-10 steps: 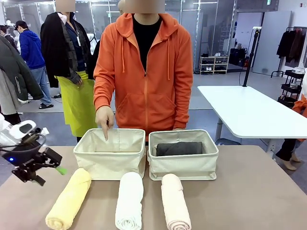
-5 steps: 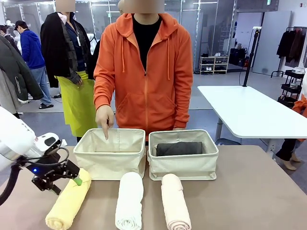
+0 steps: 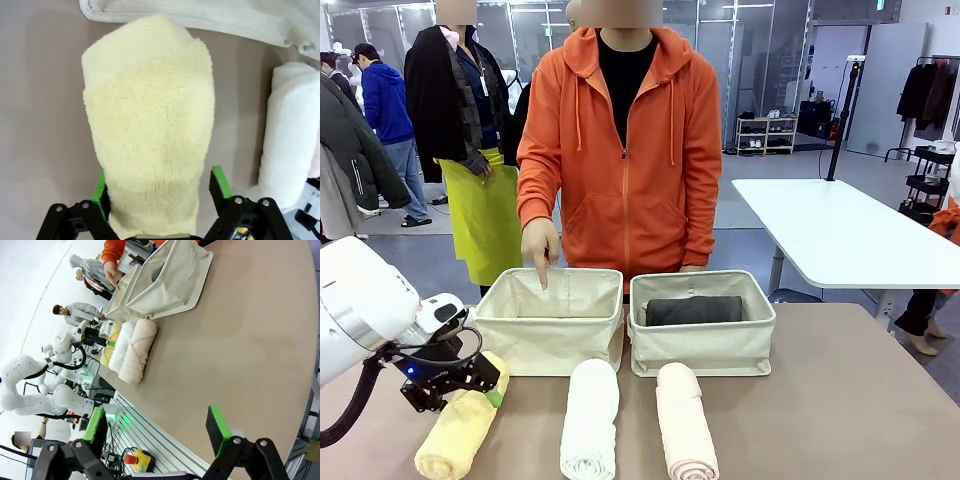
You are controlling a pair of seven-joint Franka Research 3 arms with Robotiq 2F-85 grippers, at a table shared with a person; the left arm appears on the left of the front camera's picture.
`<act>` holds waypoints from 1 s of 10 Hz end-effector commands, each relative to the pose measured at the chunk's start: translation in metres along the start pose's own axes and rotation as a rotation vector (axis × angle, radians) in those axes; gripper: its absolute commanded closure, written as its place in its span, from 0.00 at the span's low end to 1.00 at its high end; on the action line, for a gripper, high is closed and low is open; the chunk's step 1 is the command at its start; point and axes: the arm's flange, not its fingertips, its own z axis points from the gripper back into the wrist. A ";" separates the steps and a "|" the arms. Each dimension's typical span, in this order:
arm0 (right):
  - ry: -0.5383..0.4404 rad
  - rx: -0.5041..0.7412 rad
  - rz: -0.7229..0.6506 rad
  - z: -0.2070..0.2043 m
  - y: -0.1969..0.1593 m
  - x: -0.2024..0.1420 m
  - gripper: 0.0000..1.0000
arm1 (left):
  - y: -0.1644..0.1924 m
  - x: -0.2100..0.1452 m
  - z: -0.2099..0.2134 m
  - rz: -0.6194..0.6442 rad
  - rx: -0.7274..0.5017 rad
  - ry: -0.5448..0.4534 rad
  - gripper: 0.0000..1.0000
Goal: Divide the towels into two baskets.
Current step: Pick up one hotel-folded towel from the bottom of the table and place it in the Fabric basket indicated by the person.
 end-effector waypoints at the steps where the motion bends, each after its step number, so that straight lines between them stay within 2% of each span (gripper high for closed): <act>1: 0.005 0.002 0.006 0.003 0.003 0.000 0.00 | 0.018 -0.087 -0.013 -0.024 0.006 -0.022 0.20; 2: 0.005 0.002 0.006 0.003 0.003 0.000 0.00 | 0.019 -0.087 -0.014 -0.009 0.016 -0.024 0.33; 3: 0.005 0.002 0.006 0.003 0.003 0.000 0.00 | 0.020 -0.087 -0.015 -0.010 0.016 -0.025 0.40; 4: 0.005 0.002 0.006 0.003 0.003 0.000 0.00 | 0.020 -0.087 -0.013 -0.009 0.013 -0.028 0.53; 5: 0.005 0.002 0.006 0.003 0.003 0.000 0.00 | 0.018 -0.088 -0.008 -0.014 0.002 -0.031 0.60; 6: 0.005 0.002 0.006 0.003 0.003 0.000 0.00 | 0.006 -0.091 0.014 -0.060 0.000 -0.012 0.67; 8: 0.005 0.002 0.006 0.003 0.003 0.000 0.00 | -0.014 -0.096 0.054 -0.164 -0.001 0.000 0.67; 9: 0.005 0.002 0.006 0.003 0.003 0.000 0.00 | -0.025 -0.098 0.075 -0.254 0.011 -0.001 0.67; 10: 0.005 0.002 0.006 0.003 0.003 0.000 0.00 | -0.034 -0.100 0.094 -0.414 0.027 -0.025 0.67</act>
